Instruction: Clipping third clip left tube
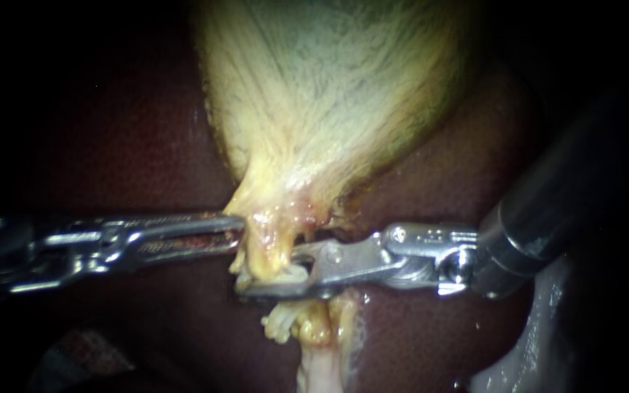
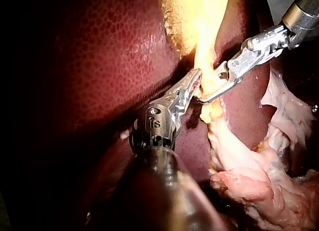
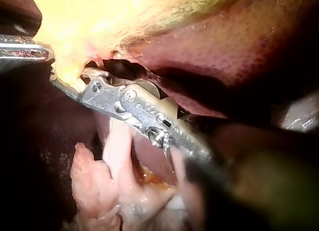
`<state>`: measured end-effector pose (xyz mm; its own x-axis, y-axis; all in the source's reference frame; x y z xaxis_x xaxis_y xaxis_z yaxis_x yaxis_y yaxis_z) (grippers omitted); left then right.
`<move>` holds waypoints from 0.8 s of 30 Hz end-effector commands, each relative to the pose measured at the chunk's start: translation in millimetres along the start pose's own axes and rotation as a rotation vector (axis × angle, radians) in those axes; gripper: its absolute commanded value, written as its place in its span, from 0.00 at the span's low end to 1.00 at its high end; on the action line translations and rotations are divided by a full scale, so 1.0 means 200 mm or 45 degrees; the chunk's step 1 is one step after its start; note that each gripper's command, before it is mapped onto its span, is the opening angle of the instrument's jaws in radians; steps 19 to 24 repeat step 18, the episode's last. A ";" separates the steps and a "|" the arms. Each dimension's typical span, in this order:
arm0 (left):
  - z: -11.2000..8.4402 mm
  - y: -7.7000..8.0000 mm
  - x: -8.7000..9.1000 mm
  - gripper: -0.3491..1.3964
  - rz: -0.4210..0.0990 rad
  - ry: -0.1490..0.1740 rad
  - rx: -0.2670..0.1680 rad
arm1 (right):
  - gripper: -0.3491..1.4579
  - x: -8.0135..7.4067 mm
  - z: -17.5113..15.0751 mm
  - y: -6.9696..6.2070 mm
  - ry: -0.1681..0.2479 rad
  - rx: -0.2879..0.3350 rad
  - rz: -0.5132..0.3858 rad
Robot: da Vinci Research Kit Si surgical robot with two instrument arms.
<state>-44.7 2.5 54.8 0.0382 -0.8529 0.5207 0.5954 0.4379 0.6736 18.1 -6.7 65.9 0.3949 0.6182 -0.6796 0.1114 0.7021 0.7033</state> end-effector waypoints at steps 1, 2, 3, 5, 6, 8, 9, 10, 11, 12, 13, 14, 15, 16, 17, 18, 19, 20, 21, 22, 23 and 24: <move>0.000 0.000 0.000 0.00 0.000 0.000 -0.001 | 0.00 0.000 0.000 0.000 -0.002 0.001 -0.001; 0.000 0.000 0.000 0.00 0.000 0.000 -0.001 | 0.00 0.000 0.000 0.000 -0.002 0.001 -0.002; 0.000 0.000 0.000 0.00 -0.001 0.000 -0.001 | 0.00 0.000 0.000 0.000 -0.002 0.001 -0.002; 0.000 0.000 0.000 0.00 -0.001 0.000 -0.001 | 0.00 0.000 0.000 0.000 -0.002 0.001 -0.002; 0.000 0.000 0.000 0.00 -0.001 0.000 -0.001 | 0.00 0.000 0.000 0.000 -0.002 0.001 -0.002; 0.000 0.000 0.000 0.00 -0.001 0.000 -0.001 | 0.00 -0.001 0.000 0.000 -0.002 0.001 -0.002; 0.000 0.000 0.000 0.00 -0.001 0.000 -0.001 | 0.00 -0.001 0.000 0.000 -0.002 0.001 -0.002; 0.000 0.000 0.000 0.00 -0.001 0.000 -0.001 | 0.00 -0.001 0.000 0.000 -0.006 0.000 -0.002; 0.001 0.000 0.000 0.00 -0.001 0.000 -0.001 | 0.00 -0.001 0.000 0.000 -0.006 0.000 -0.002; 0.001 0.000 0.000 0.00 -0.001 0.000 -0.002 | 0.00 -0.001 0.000 0.000 -0.006 0.001 -0.003; 0.001 0.000 0.000 0.00 -0.001 -0.001 -0.002 | 0.00 -0.001 0.000 0.000 -0.006 0.001 -0.003; 0.001 0.000 0.000 0.00 -0.001 -0.001 -0.002 | 0.00 -0.001 0.000 0.000 -0.006 0.001 -0.003; 0.001 0.000 0.000 0.00 -0.001 -0.001 -0.002 | 0.00 -0.001 0.000 0.000 -0.006 0.001 -0.003; 0.001 0.000 0.000 0.00 -0.001 -0.001 -0.002 | 0.00 -0.001 0.000 0.000 -0.006 0.001 -0.003; 0.001 0.000 0.000 0.00 -0.001 -0.001 -0.002 | 0.00 -0.001 0.000 0.000 -0.006 0.001 0.004; 0.001 0.000 0.000 0.00 -0.001 -0.001 -0.002 | 0.00 -0.001 0.000 0.000 -0.007 0.001 0.004; 0.001 0.000 0.000 0.00 -0.001 -0.001 -0.002 | 0.00 -0.001 0.000 0.000 -0.007 0.001 0.004; 0.001 0.000 0.000 0.00 -0.001 -0.001 -0.002 | 0.00 -0.001 0.000 0.000 -0.007 0.001 0.004; 0.001 0.000 0.000 0.00 -0.001 -0.001 -0.002 | 0.00 -0.001 0.000 0.000 -0.007 0.001 0.004; 0.001 0.000 0.000 0.00 -0.001 -0.001 -0.002 | 0.00 -0.001 0.000 0.000 -0.007 0.001 0.004; 0.001 0.000 0.000 0.00 -0.001 -0.001 -0.002 | 0.00 -0.001 0.000 0.000 -0.007 0.001 0.004; 0.001 0.000 0.000 0.00 -0.001 -0.001 -0.002 | 0.00 -0.001 0.000 0.000 -0.007 0.001 0.004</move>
